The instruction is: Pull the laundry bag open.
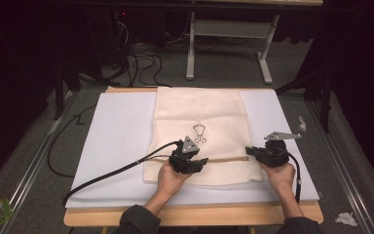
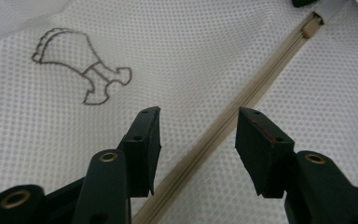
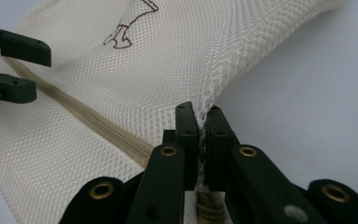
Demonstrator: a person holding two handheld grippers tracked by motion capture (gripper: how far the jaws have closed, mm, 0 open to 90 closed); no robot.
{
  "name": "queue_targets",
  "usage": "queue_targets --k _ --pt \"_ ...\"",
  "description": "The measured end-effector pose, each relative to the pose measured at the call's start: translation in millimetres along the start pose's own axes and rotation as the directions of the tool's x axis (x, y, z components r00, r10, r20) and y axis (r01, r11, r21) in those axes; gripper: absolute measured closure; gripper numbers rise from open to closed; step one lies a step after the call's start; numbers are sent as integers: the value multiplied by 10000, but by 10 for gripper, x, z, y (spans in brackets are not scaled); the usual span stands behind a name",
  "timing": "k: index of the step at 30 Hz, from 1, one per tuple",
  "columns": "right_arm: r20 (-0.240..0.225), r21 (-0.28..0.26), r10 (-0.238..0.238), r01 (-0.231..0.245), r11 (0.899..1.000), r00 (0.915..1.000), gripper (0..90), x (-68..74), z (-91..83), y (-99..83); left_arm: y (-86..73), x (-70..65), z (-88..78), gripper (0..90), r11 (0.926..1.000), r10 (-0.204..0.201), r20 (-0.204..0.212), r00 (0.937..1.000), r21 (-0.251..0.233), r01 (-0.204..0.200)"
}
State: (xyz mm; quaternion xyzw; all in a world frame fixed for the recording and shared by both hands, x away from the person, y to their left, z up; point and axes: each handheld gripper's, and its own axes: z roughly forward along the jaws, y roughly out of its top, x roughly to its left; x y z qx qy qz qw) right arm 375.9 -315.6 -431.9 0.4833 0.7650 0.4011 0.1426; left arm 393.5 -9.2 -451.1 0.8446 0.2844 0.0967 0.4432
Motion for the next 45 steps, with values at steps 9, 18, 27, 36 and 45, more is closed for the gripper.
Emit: queue_targets --k 9,18,27,36,45 --pt "-192 -53 -9 8 10000 9998 879 22 -12 27 110 -213 215 567 9996 248 831 9962 104 -258" --pt "-272 -49 -5 3 10000 9996 879 43 -7 35 178 -343 277 567 9989 470 1142 9923 -30 -470" --pt "-324 8 -153 153 9999 9994 879 89 -2 79 195 -336 295 574 9993 349 1175 9925 -185 -330" --pt "-482 -84 -190 186 9998 9987 879 123 7 106 278 -421 364 606 9985 460 1402 9891 -344 -416" --pt "-586 -173 -180 170 9997 9981 879 120 10 104 294 -461 458 621 9988 456 1580 9864 -259 -420"
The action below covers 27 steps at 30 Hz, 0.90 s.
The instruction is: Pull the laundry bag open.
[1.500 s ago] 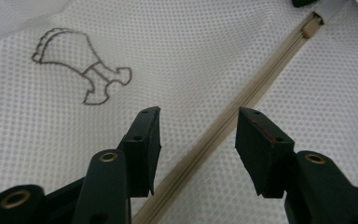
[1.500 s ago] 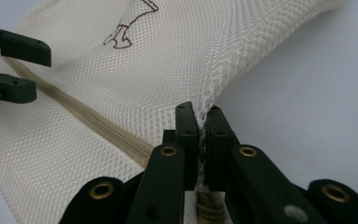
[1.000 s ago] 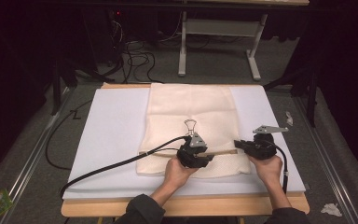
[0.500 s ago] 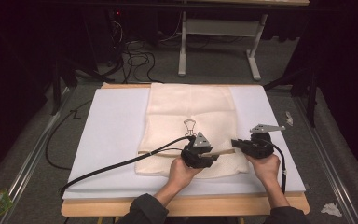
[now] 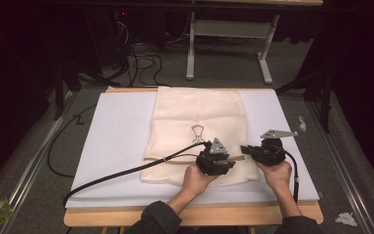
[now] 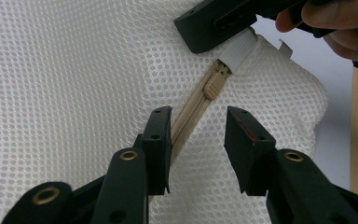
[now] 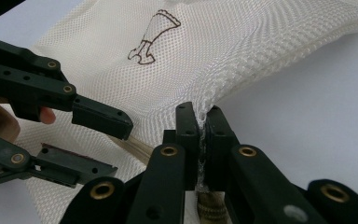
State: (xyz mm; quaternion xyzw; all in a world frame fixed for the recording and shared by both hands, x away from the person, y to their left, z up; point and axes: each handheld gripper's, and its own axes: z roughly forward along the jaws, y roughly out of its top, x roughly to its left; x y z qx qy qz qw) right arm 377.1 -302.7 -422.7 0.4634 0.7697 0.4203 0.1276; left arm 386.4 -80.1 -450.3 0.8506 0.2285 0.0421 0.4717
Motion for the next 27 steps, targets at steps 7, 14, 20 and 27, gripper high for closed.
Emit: queue_targets --k 7,14,20,27 --pt "-109 -10 76 -76 10000 9999 879 3 6 0 -7 -13 33 646 9999 -34 98 9999 -99 35" --pt "-192 -27 50 -51 10000 9998 879 18 13 0 3 -36 102 664 9999 -55 183 9998 -101 57" --pt "-259 -12 102 -102 9999 9996 880 24 22 1 -5 -36 129 673 9998 -128 277 9995 -164 132" --pt "-401 -36 101 -102 9999 9991 880 34 28 8 32 -64 140 688 9995 -106 374 9992 -287 117"
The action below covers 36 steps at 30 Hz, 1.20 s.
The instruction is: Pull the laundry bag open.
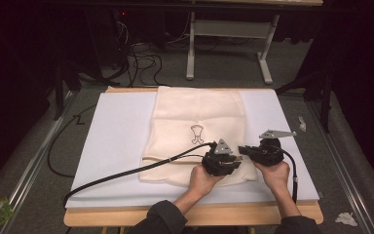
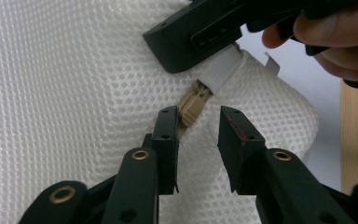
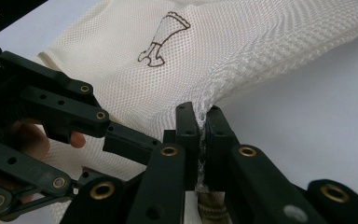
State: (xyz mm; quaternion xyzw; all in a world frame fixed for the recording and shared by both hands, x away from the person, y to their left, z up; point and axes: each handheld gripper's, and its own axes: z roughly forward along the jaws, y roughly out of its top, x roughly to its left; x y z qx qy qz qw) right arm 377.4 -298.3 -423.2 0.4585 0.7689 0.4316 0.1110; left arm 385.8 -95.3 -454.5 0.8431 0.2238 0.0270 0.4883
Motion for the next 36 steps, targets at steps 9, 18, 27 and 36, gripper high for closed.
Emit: queue_targets --k 9,18,27,36 --pt "-61 39 -15 15 10000 10000 880 5 11 -4 -4 13 18 754 10000 -76 29 10000 -52 76" --pt "-110 72 -25 25 10000 9999 879 7 33 -13 -28 13 35 858 9999 -104 215 9997 -19 104" --pt "-73 86 -199 200 9998 9998 879 -4 26 -17 -9 11 -18 868 9999 146 202 9997 81 -148" --pt "-95 93 -309 310 9995 9995 880 -19 6 -31 34 13 -92 870 9992 265 180 9995 289 -270"
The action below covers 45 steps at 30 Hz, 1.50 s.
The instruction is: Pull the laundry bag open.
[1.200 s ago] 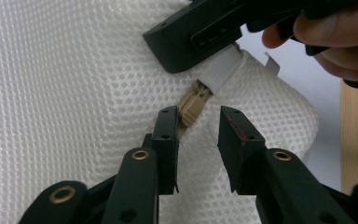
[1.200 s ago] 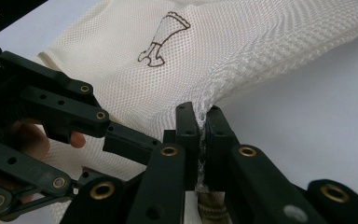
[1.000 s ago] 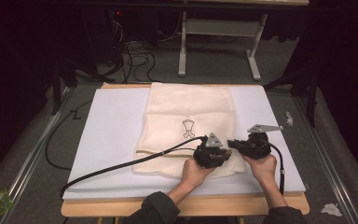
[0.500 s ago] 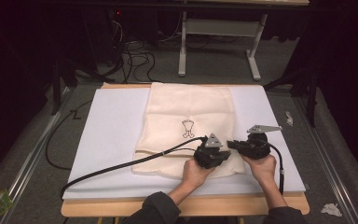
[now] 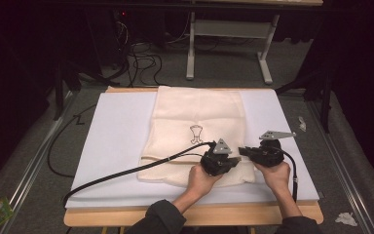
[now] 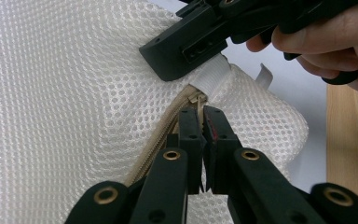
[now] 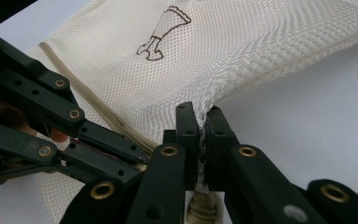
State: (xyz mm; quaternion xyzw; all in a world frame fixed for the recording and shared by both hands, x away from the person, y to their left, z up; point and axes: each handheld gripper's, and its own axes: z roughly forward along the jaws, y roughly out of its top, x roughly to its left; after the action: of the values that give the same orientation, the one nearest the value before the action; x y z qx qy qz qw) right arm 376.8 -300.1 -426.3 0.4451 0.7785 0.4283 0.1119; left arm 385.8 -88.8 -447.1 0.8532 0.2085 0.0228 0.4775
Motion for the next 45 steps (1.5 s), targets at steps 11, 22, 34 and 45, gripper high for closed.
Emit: queue_targets --k 11,22,34,45 --pt "68 61 -47 47 10000 10000 882 -41 0 -22 -47 44 -64 872 9999 -72 -292 9995 109 76" --pt "160 210 -207 204 9996 9997 882 -6 47 3 -110 110 -142 872 9995 -314 -287 9991 10 315" --pt "248 247 -228 222 9994 9994 881 -22 76 -18 -91 126 -175 872 9993 -351 -316 9989 74 354" --pt "274 311 -298 289 9991 9992 881 -12 86 0 -72 150 -242 872 9997 -236 -402 9989 107 241"
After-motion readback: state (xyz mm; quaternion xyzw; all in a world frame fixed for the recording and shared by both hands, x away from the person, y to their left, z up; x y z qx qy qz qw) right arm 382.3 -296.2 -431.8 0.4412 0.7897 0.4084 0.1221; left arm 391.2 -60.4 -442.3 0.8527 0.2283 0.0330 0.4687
